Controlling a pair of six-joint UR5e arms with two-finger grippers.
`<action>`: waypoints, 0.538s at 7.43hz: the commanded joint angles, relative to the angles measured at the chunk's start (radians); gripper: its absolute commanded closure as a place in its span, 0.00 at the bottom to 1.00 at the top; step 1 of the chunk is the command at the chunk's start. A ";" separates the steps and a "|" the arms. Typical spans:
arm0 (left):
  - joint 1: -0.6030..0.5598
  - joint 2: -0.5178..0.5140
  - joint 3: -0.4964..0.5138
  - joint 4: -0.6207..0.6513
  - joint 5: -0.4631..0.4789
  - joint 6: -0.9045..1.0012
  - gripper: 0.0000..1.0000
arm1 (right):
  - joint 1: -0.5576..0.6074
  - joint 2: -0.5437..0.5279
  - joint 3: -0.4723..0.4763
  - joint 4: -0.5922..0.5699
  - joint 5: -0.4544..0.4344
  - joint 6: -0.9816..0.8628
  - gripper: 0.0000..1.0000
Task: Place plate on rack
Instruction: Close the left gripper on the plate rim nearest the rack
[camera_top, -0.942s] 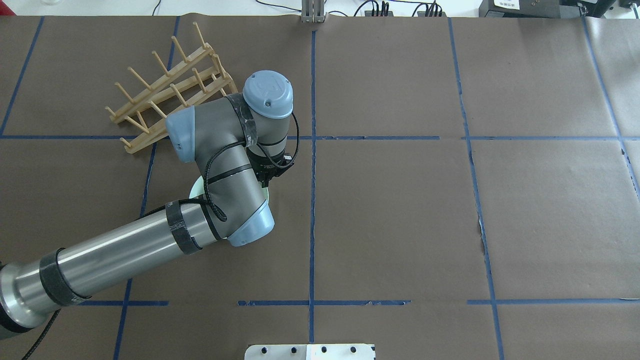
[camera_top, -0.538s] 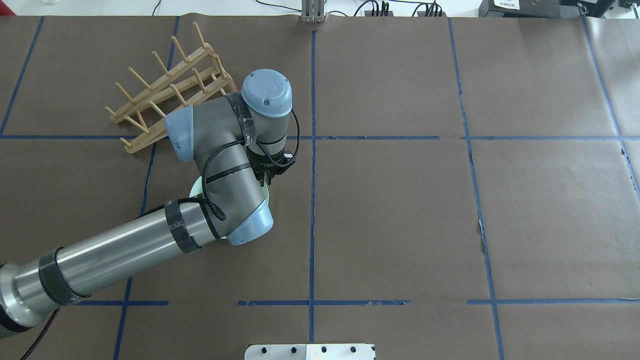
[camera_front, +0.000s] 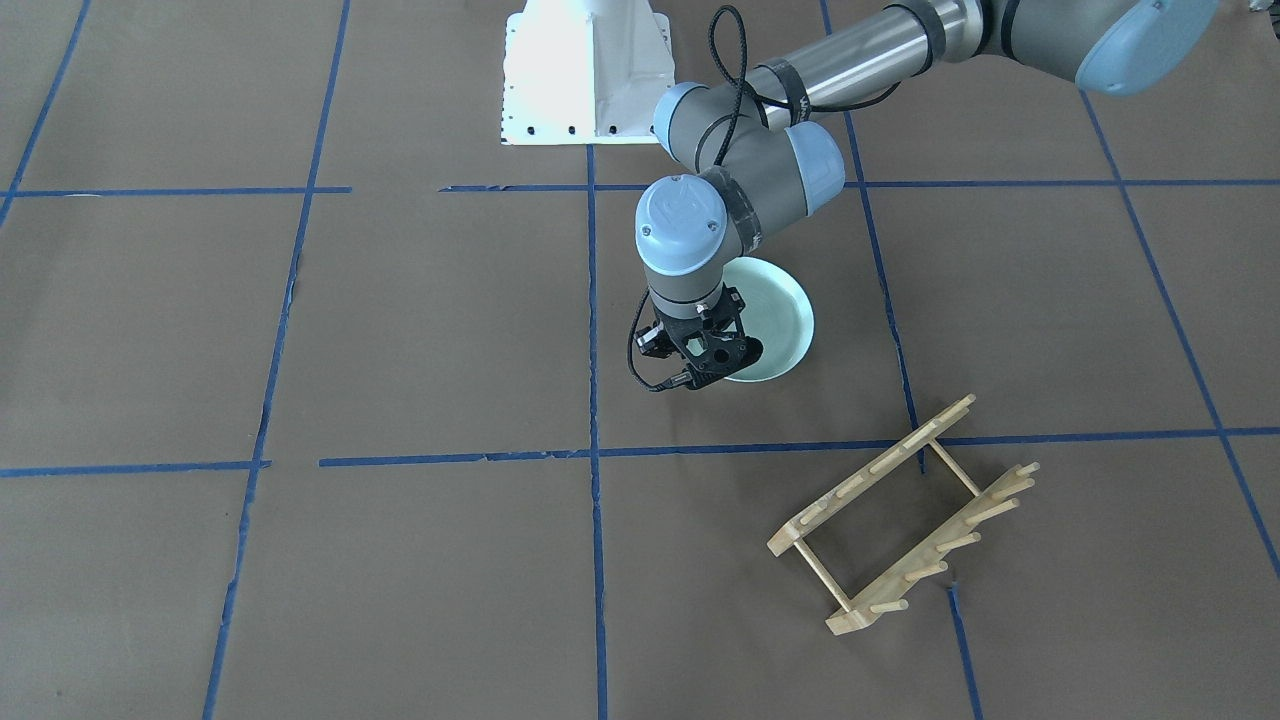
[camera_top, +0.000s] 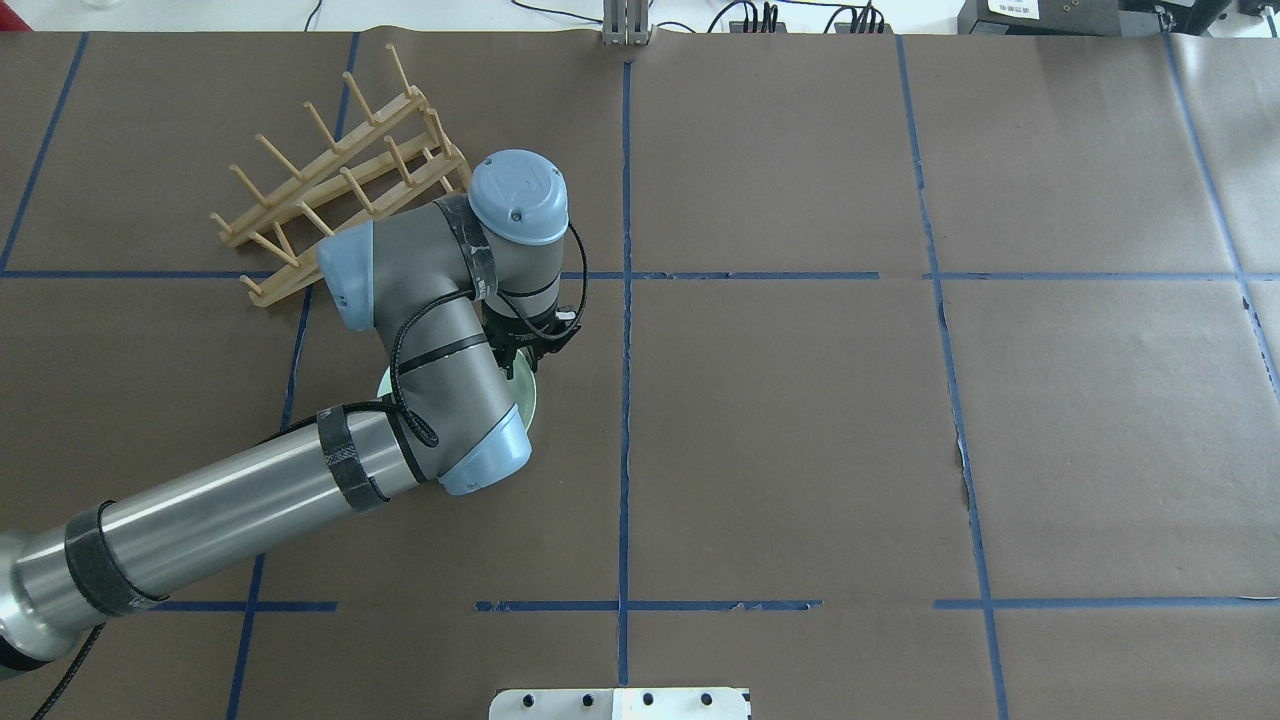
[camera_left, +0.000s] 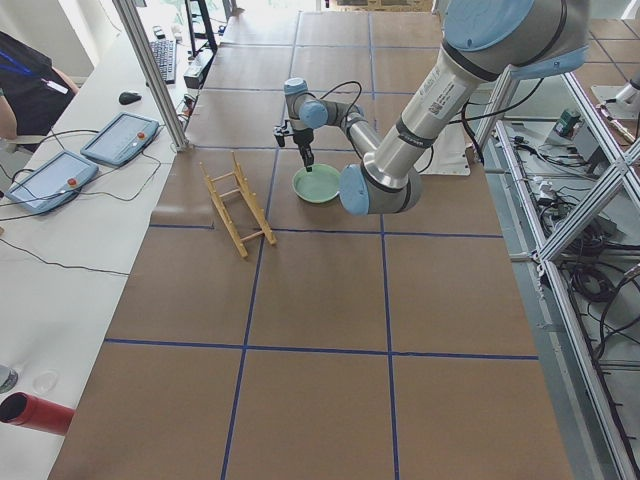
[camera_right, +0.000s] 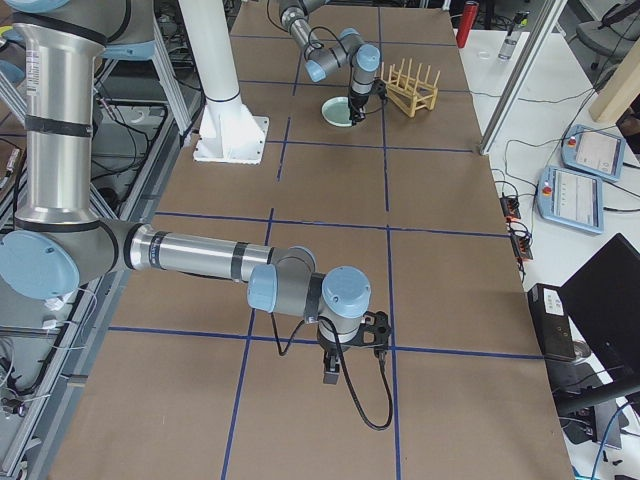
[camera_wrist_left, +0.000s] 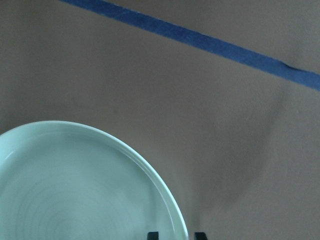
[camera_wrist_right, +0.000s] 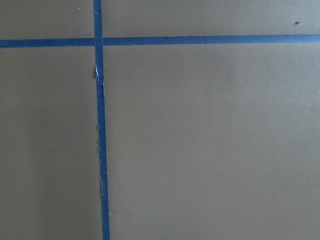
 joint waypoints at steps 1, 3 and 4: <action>0.001 0.001 -0.001 -0.003 -0.001 -0.003 0.96 | -0.001 0.000 0.000 0.000 0.000 0.000 0.00; -0.002 0.001 -0.007 -0.017 -0.002 -0.011 1.00 | 0.000 0.000 0.000 0.000 0.000 0.000 0.00; -0.011 -0.002 -0.025 -0.021 -0.008 -0.011 1.00 | 0.000 0.000 0.000 0.000 0.000 0.000 0.00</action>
